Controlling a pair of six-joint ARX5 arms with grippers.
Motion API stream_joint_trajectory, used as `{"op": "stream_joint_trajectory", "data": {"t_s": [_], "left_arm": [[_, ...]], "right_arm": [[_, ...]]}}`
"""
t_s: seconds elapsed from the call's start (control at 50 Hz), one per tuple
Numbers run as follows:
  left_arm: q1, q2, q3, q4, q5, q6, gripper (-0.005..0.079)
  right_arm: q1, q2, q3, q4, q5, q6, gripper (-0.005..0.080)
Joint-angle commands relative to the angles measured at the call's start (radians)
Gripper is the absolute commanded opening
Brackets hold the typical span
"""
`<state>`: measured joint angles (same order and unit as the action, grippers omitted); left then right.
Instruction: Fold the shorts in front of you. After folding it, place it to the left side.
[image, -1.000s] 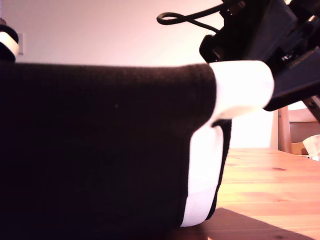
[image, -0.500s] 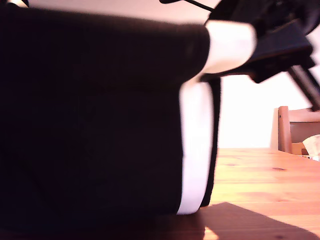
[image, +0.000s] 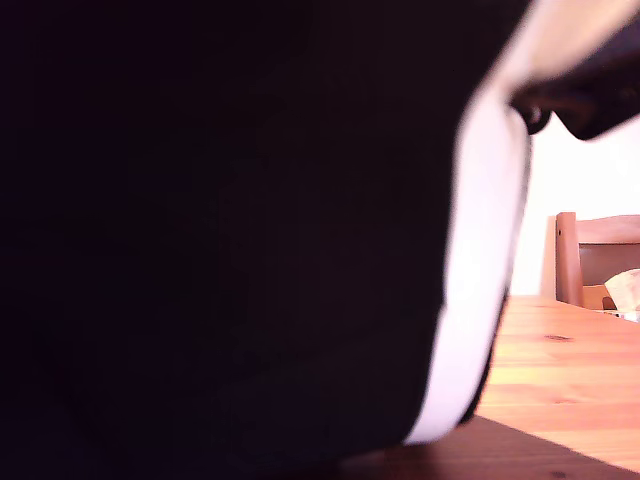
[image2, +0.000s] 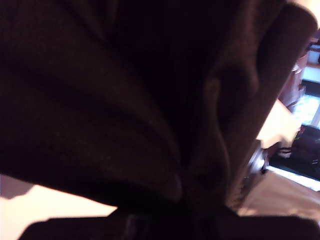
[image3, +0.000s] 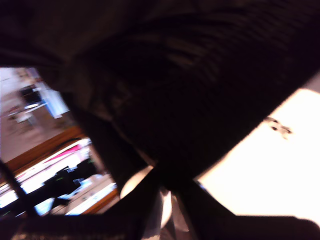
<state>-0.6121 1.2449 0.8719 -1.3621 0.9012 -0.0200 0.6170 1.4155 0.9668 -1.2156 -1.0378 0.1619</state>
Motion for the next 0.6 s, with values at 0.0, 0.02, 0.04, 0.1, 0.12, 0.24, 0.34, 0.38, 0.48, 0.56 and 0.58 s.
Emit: {"op": "stream_joint_trajectory", "data": {"t_s": [0.0,0.02,0.04,0.1,0.12,0.24,0.34,0.38,0.48,0.56,0.58], "left_arm": [[0.011,-0.010,-0.014,-0.002,0.010,0.012,-0.0021],[0.015,-0.010,-0.014,-0.002,0.010,0.012,-0.0021],[0.021,-0.010,-0.014,0.000,0.010,0.024,-0.0021],[0.042,-0.010,-0.014,0.007,0.007,0.029,-0.0021],[0.050,-0.010,-0.014,0.010,0.006,0.029,-0.0021],[0.097,-0.010,-0.012,0.036,-0.002,0.031,-0.0021],[0.146,-0.010,-0.008,0.060,-0.032,0.051,-0.0021],[0.164,-0.009,-0.005,0.068,-0.055,0.055,-0.0021],[0.216,-0.009,0.000,0.117,-0.086,0.054,-0.0021],[0.251,-0.009,0.000,0.161,-0.099,0.053,-0.0021],[0.257,-0.009,0.000,0.171,-0.103,0.052,-0.0021]], "right_arm": [[0.000,-0.016,-0.004,0.027,-0.041,-0.003,-0.0011],[-0.002,-0.016,-0.003,0.033,-0.041,-0.002,-0.0011],[-0.005,-0.016,-0.003,0.043,-0.055,-0.001,-0.0011],[-0.010,-0.016,-0.003,0.072,-0.055,0.026,-0.0011],[-0.011,-0.016,-0.003,0.080,-0.055,0.033,-0.0011],[-0.032,-0.016,-0.003,0.130,-0.055,0.074,-0.0011],[-0.060,-0.016,-0.003,0.180,-0.051,0.107,-0.0011],[-0.074,-0.016,-0.003,0.206,-0.051,0.127,-0.0011],[-0.112,-0.016,-0.003,0.276,-0.031,0.173,-0.0011],[-0.139,-0.016,-0.003,0.341,-0.016,0.233,-0.0011],[-0.144,-0.016,-0.003,0.357,-0.015,0.244,-0.0011]]}}
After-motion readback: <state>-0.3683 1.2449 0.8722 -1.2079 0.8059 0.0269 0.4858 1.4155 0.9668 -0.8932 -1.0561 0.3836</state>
